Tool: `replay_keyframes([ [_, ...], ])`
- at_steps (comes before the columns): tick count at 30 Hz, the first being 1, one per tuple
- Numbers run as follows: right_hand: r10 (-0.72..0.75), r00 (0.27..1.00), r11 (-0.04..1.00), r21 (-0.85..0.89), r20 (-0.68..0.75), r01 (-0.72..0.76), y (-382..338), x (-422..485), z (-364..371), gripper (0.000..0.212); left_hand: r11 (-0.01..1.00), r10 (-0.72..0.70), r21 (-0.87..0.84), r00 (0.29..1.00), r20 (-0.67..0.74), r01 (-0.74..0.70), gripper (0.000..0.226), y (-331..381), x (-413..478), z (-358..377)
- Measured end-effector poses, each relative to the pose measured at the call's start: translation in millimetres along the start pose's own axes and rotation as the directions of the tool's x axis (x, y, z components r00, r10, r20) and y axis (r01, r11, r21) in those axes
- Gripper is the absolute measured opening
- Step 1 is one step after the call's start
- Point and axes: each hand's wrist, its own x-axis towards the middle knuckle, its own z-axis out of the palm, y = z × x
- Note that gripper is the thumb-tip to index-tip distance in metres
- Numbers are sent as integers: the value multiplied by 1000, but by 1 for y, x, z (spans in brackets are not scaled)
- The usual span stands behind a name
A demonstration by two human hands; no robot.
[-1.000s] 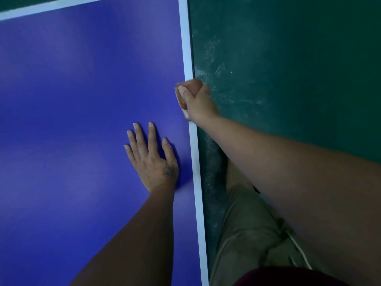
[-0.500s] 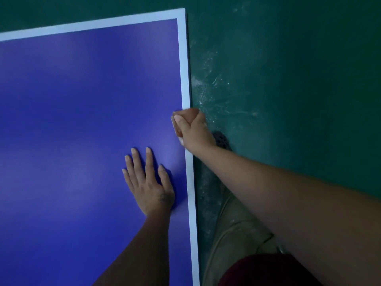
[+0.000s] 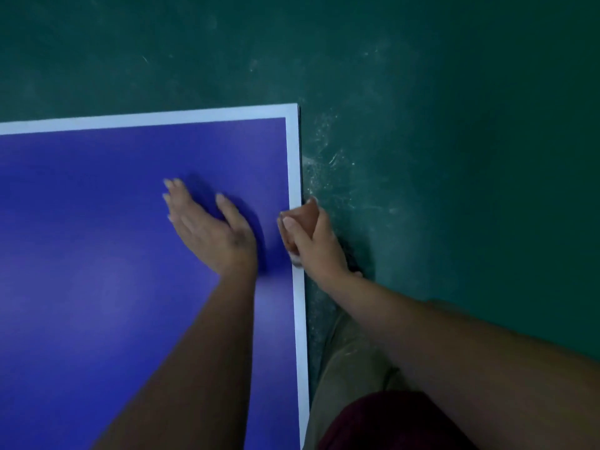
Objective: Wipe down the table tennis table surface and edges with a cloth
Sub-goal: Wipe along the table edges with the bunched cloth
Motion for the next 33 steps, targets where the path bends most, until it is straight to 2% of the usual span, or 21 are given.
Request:
replay_keyframes([
  [3, 78, 997, 997, -24, -11, -78, -26, 19, 1, 77, 941, -308, 114, 947, -94, 317, 70, 36, 70, 33],
  [4, 85, 996, 996, 35, -5, -85, -43, 31, 1, 74, 894, -398, 174, 910, -119, 413, 70, 44, 86, 43],
  [6, 50, 999, 982, 182, -4, -48, -76, 51, -2, 65, 818, -463, 302, 872, -160, 490, 71, 52, 98, 53],
  [9, -31, 989, 966, 250, -142, 67, -108, 76, -6, 53, 803, -441, 355, 878, -189, 479, 73, 57, 100, 59],
  [12, -31, 981, 976, 208, -189, 71, -93, 58, -5, 58, 787, -443, 384, 875, -195, 483, 72, 58, 99, 56],
  [15, 55, 996, 975, 219, -65, -39, -71, 31, -7, 68, 789, -444, 382, 877, -186, 480, 70, 61, 99, 54],
  [17, 153, 988, 966, 209, 10, -152, -78, 38, -9, 72, 781, -447, 393, 874, -191, 485, 69, 62, 99, 55],
  [19, 196, 980, 957, 209, 43, -201, -97, 56, -9, 74, 776, -448, 400, 873, -194, 488, 69, 63, 100, 55],
  [22, 140, 990, 952, 278, -10, -131, -121, 75, -14, 69, 781, -454, 381, 869, -197, 494, 67, 66, 99, 55],
  [24, 19, 995, 989, 150, -94, -5, -125, 75, -23, 62, 787, -454, 364, 867, -206, 498, 67, 66, 99, 55],
  [26, -53, 995, 998, 37, -81, 56, -119, 66, -33, 61, 795, -442, 353, 870, -220, 493, 67, 66, 99, 56],
  [28, -26, 999, 999, 22, -24, 26, -112, 63, -37, 62, 801, -429, 351, 874, -229, 485, 66, 65, 99, 57],
  [31, 104, 992, 993, 52, 64, -108, -125, 78, -30, 53, 795, -427, 359, 871, -244, 490, 64, 63, 99, 57],
  [33, 80, 996, 995, 50, 33, -82, -137, 90, -28, 54, 800, -423, 349, 871, -248, 488, 64, 63, 99, 57],
])
